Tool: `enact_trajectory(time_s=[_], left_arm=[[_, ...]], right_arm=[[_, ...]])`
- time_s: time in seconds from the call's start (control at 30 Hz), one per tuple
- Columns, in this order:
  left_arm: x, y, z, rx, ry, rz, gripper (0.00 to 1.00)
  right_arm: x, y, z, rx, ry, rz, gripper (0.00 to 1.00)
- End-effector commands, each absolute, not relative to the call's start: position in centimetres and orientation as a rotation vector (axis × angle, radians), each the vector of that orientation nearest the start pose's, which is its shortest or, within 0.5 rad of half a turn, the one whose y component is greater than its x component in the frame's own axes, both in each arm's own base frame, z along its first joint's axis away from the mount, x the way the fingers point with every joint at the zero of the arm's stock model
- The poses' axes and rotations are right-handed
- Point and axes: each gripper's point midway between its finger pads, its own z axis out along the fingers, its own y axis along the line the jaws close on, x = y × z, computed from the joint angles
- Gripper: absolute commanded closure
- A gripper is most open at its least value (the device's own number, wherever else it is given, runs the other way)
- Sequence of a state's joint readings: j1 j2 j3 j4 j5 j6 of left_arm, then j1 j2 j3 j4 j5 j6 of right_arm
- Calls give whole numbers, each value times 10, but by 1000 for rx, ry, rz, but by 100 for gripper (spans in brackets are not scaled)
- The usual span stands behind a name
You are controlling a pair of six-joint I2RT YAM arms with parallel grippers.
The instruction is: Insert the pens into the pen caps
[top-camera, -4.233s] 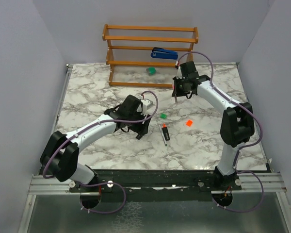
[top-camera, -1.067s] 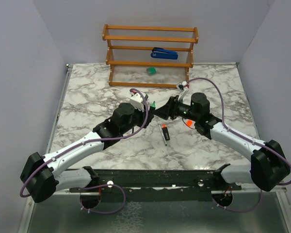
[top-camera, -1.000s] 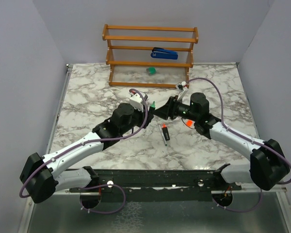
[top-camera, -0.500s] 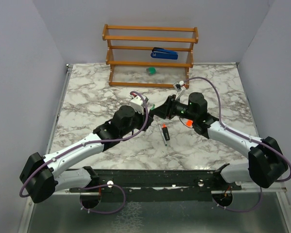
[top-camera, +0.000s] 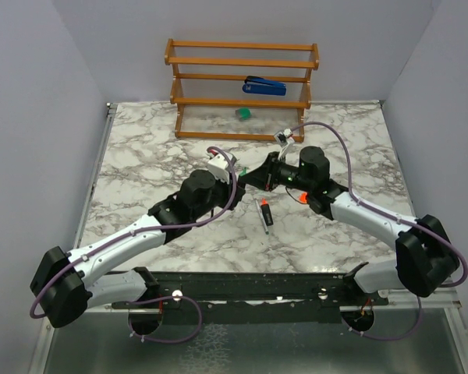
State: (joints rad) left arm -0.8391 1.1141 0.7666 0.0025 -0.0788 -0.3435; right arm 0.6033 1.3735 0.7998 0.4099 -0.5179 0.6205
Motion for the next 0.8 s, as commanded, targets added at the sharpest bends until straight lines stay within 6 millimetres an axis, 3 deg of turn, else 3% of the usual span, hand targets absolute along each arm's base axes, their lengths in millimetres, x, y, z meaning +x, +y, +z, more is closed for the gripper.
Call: enact_trajectory(time_s=[0.0,0.03,0.1,0.2,0.27,0.47,0.6,0.77], left_arm=[[234,-293,209,511,1880,-831,74],[231,-292,209,519,1874,-845,61],[227,-290,211,519,1850,-885,42],[221,-284,219,516,1807,-973,32],[216,-282,226,527,1769,-1060,31],[209,-276,238,539,1705,-1229,42],[200,-281,249,574,1647,-1318,51],[193,-289,248,619,1648,-1395,54]], right_arm=[[272,326,240,-491,1804,1297,100],[271,324,243,-495,1798,1284,100],[270,320,246,-509,1788,1259,100],[261,317,253,-559,1754,1263,100],[254,317,258,-590,1729,1282,100],[238,321,271,-666,1667,1360,100],[231,324,276,-712,1642,1406,100],[229,326,279,-718,1630,1428,100]])
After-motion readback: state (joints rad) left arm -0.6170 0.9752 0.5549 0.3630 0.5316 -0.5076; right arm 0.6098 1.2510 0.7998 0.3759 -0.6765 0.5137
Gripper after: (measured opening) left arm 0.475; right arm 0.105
